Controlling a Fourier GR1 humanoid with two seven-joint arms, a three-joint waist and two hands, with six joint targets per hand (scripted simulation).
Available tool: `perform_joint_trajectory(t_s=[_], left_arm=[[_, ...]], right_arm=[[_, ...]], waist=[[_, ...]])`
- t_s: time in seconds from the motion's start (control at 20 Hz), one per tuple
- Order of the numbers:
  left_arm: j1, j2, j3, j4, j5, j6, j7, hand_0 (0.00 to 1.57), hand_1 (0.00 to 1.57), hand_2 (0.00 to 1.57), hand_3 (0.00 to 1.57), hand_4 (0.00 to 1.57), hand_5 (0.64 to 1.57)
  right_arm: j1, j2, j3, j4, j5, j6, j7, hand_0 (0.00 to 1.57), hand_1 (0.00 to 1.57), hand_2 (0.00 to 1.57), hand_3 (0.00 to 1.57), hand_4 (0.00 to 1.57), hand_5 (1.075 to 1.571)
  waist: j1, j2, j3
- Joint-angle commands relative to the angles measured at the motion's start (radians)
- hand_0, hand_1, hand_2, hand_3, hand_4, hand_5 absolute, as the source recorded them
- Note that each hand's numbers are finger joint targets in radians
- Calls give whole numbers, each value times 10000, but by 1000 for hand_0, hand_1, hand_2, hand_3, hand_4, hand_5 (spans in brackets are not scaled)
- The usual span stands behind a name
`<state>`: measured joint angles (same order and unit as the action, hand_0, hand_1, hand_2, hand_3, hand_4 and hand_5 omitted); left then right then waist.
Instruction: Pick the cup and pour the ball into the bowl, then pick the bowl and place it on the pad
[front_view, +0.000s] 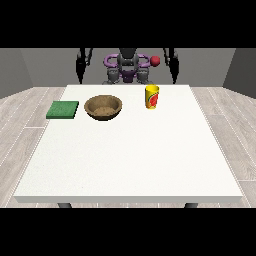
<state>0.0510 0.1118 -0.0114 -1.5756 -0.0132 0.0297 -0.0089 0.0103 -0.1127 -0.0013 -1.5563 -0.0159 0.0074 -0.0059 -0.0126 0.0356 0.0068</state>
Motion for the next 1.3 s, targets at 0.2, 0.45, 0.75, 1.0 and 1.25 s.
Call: perform_joint_trajectory(t_s=[0.2, 0.45, 0.75, 1.0, 1.25], left_arm=[[-58, 380, 71, -1032, 126, -141, 785, 0, 0, 0, 0, 0, 1557], [-869, 391, 1141, -2256, 2318, -613, 2293, 0, 0, 0, 0, 0, 1558], [-641, 639, 2096, -1268, 2640, -1385, 221, 0, 0, 0, 0, 0, 1547], [-1552, 786, 2338, -141, 2260, -1494, -1006, 0, 0, 0, 0, 0, 1536], [-1879, 208, 2089, 1171, 1563, -1111, -2680, 0, 0, 0, 0, 0, 1524]], right_arm=[[-99, -462, -154, -1015, -76, 65, 817, 0, 0, 0, 0, 0, 1569], [207, -1489, -1694, -1010, -2301, 1698, 1226, 0, 0, 0, 0, 0, 1569], [163, -1123, -1912, -1310, -2321, 1849, 377, 0, 0, 0, 0, 0, 1569], [-519, -1094, -1952, -1047, -2071, 1881, -194, 0, 0, 0, 0, 0, 1570], [-807, -1064, -1994, -428, -2001, 2201, -949, 0, 0, 0, 0, 0, 1570]], waist=[[-77, -2568, -70], [-72, -2511, -66], [-142, -1032, -71], [-348, -27, -73], [-516, 664, -73]])
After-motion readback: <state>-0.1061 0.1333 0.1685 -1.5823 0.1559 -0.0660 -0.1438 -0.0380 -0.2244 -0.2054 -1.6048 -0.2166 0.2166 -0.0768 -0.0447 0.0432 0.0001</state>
